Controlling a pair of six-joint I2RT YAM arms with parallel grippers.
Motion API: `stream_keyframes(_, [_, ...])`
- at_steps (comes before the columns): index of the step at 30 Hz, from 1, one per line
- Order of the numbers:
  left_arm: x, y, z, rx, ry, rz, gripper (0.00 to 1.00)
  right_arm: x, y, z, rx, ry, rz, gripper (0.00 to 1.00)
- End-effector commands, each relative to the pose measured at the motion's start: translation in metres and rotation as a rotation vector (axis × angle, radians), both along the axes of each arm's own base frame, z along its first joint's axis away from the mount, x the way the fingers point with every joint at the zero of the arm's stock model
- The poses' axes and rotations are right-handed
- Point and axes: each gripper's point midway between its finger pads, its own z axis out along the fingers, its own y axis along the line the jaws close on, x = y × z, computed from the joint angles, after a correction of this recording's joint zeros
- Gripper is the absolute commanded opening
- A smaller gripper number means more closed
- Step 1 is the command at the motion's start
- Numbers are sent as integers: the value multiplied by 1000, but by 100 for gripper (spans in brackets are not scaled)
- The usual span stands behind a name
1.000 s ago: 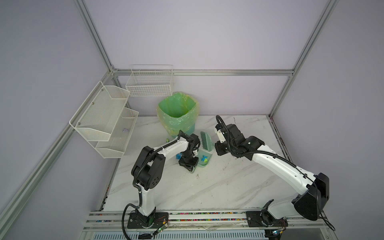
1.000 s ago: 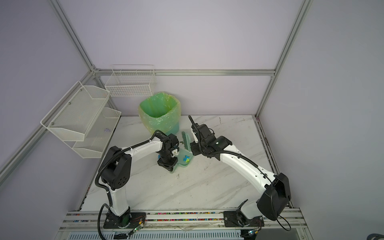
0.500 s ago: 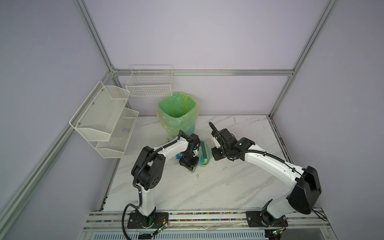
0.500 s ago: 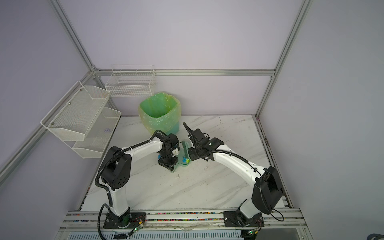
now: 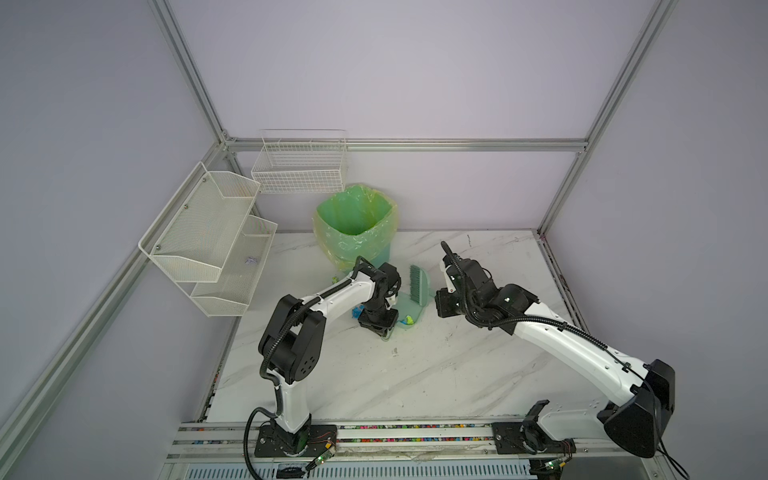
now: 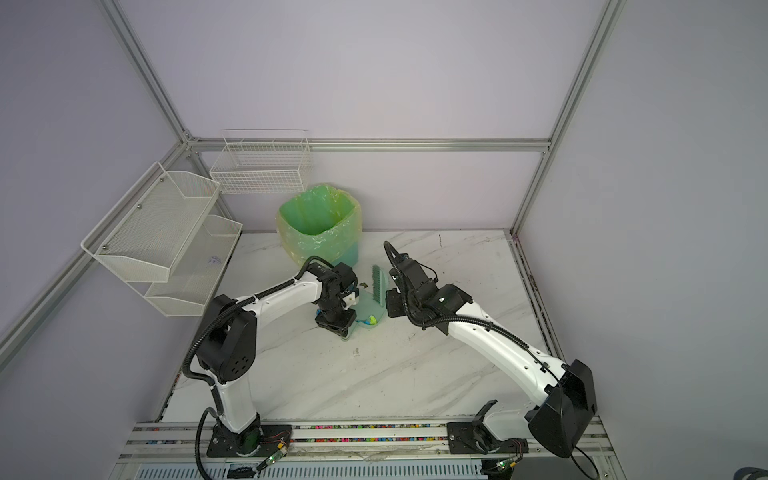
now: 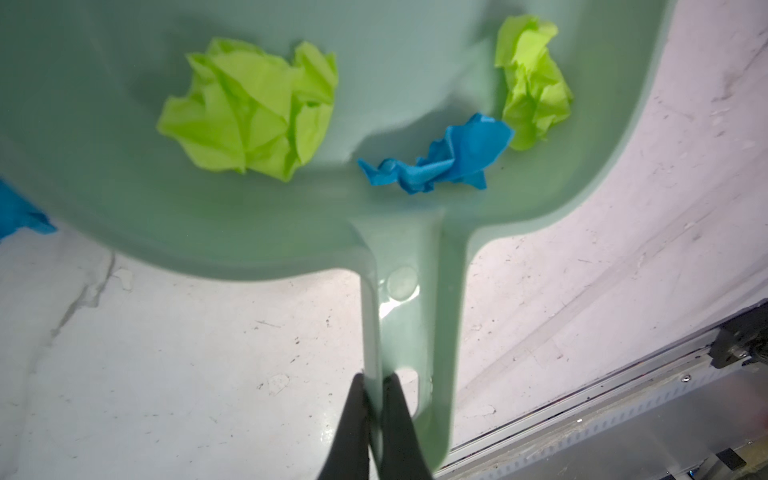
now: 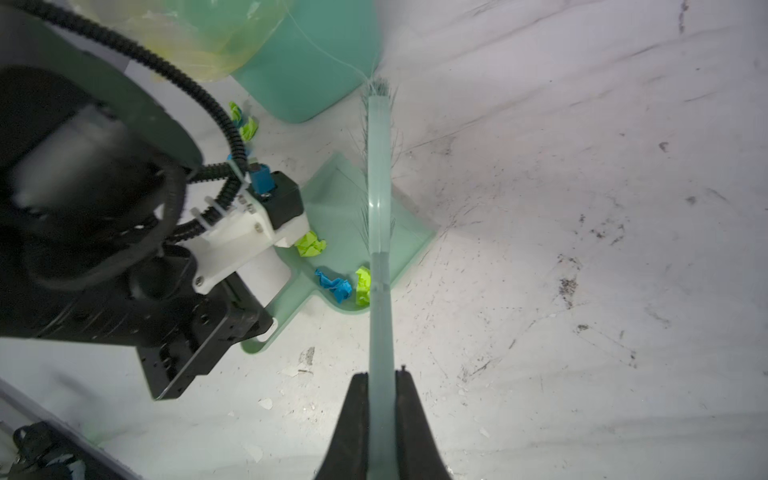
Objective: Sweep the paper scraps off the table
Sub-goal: 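Lift the loaded dustpan toward the bin with the left while the right raises the brush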
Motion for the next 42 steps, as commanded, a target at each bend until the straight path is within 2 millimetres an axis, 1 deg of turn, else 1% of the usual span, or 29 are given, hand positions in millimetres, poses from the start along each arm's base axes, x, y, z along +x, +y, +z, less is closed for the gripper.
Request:
stream_keyframes(1, [27,-11,54,-70,-154,22,0,23,-34,8,-4,-44,-138,0])
stream_keyframes(4, [33,-11,65,-63,-185,31,0,36,-46,23,62,-87,-160,0])
stream_keyframes(6, [35,-11,74,-73,-208,39,0,44,-57,33,57,-117,-198,0])
stream_keyframes(7, [37,-12,79,-76,-223,41,0,48,-64,35,46,-127,-222,0])
stream_keyframes(10, [38,-11,94,-83,-260,41,0,54,-75,38,17,-140,-245,0])
stream_keyframes(14, [41,-9,112,-83,-296,51,0,55,-79,28,1,-122,-248,0])
stream_keyframes(19, [51,-6,150,-84,-386,47,0,50,-78,18,1,-99,-238,0])
stream_keyframes(27, [67,-17,198,-144,-492,24,0,45,-82,8,-18,-87,-236,0])
stream_keyframes(29, [73,-17,210,-146,-527,28,0,44,-82,6,-23,-82,-231,0])
stream_keyframes(31, [78,-17,219,-138,-551,24,0,44,-81,3,-27,-79,-227,0])
stream_keyframes(37, [92,-18,234,-119,-593,29,0,45,-79,-7,-35,-62,-211,0])
stream_keyframes(42, [105,-11,251,-110,-664,33,0,46,-76,-13,-30,-54,-206,0])
